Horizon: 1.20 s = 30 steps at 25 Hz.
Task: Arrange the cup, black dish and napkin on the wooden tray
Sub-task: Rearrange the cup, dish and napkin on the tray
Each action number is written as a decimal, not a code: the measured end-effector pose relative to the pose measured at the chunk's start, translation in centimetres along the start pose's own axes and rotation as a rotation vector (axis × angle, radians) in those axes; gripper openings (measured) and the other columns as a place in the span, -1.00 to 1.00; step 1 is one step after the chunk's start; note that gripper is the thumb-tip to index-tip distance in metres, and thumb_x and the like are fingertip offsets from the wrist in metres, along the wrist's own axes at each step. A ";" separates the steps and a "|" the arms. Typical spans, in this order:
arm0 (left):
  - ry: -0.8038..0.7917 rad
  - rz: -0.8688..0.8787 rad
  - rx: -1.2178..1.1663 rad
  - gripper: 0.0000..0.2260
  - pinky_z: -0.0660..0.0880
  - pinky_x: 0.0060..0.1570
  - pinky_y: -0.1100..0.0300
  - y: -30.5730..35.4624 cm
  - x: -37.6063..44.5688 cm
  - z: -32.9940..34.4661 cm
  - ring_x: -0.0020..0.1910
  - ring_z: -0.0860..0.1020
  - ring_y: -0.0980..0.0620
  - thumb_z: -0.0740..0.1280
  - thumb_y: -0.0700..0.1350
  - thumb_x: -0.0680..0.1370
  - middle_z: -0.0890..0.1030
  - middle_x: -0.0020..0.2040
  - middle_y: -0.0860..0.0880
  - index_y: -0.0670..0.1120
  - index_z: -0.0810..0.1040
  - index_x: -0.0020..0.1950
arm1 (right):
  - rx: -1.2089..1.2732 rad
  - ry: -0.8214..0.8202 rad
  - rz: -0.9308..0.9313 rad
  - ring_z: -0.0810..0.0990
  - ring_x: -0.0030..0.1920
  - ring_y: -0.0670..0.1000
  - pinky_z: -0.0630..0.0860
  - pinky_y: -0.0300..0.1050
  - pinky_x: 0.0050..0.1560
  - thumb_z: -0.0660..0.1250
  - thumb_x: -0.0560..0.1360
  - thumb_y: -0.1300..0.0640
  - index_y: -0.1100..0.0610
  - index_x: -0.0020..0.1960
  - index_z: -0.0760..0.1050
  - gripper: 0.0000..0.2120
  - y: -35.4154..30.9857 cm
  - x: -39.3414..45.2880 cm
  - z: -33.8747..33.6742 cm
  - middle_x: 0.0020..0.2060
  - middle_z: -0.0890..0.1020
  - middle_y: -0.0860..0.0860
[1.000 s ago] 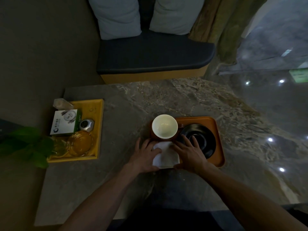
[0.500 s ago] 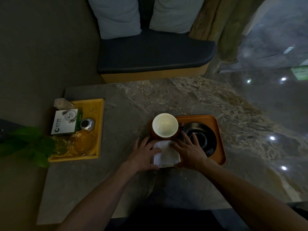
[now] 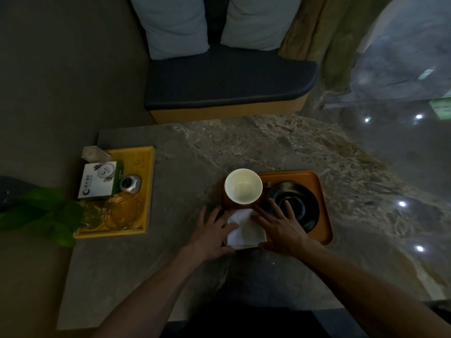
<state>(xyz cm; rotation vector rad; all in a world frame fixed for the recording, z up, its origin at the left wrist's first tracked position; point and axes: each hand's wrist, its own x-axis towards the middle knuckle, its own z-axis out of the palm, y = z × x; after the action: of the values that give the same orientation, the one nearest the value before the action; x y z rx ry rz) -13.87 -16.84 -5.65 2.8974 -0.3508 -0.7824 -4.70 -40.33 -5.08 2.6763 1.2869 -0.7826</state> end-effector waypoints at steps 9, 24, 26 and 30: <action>-0.012 0.002 -0.003 -0.35 -0.25 0.48 -0.33 0.1 0.4 -1.0 0.58 -0.14 -0.17 0.22 0.35 0.49 -0.01 0.62 -0.06 0.14 0.19 0.52 | -0.015 0.014 0.006 -0.43 0.43 0.21 -0.41 0.41 0.30 0.26 0.45 -0.29 -0.14 0.52 -0.05 -0.22 -0.3 0.3 0.4 0.57 -0.11 -0.04; 0.035 -0.032 -0.051 -0.30 -0.23 0.47 -0.29 -0.5 0.5 0.0 0.57 -0.06 -0.16 0.26 0.37 0.44 0.09 0.59 -0.05 0.15 0.19 0.51 | 0.008 0.026 0.021 -0.30 0.51 0.24 -0.33 0.43 0.37 0.30 0.46 -0.25 -0.14 0.55 -0.09 -0.18 -0.8 0.3 -0.4 0.58 -0.08 -0.05; 0.040 -0.037 -0.058 -0.29 -0.21 0.48 -0.29 -0.6 0.5 0.0 0.57 -0.04 -0.15 0.27 0.37 0.44 0.11 0.59 -0.05 0.14 0.20 0.51 | 0.011 0.033 0.012 -0.30 0.51 0.23 -0.31 0.44 0.37 0.30 0.46 -0.26 -0.15 0.55 -0.09 -0.18 -0.7 0.3 -0.3 0.58 -0.07 -0.05; 0.036 -0.036 -0.064 -0.29 -0.21 0.47 -0.29 -0.6 0.5 0.0 0.57 -0.04 -0.14 0.27 0.37 0.43 0.11 0.59 -0.04 0.15 0.20 0.51 | 0.016 0.047 0.003 -0.29 0.51 0.23 -0.33 0.44 0.36 0.30 0.44 -0.27 -0.15 0.54 -0.06 -0.18 -0.5 0.5 -0.1 0.58 -0.03 -0.05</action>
<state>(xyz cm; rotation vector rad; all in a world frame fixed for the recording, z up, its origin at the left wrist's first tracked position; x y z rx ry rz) -13.35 -16.42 -5.99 2.8616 -0.2653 -0.7322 -4.75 -39.63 -5.12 2.7242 1.2919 -0.7374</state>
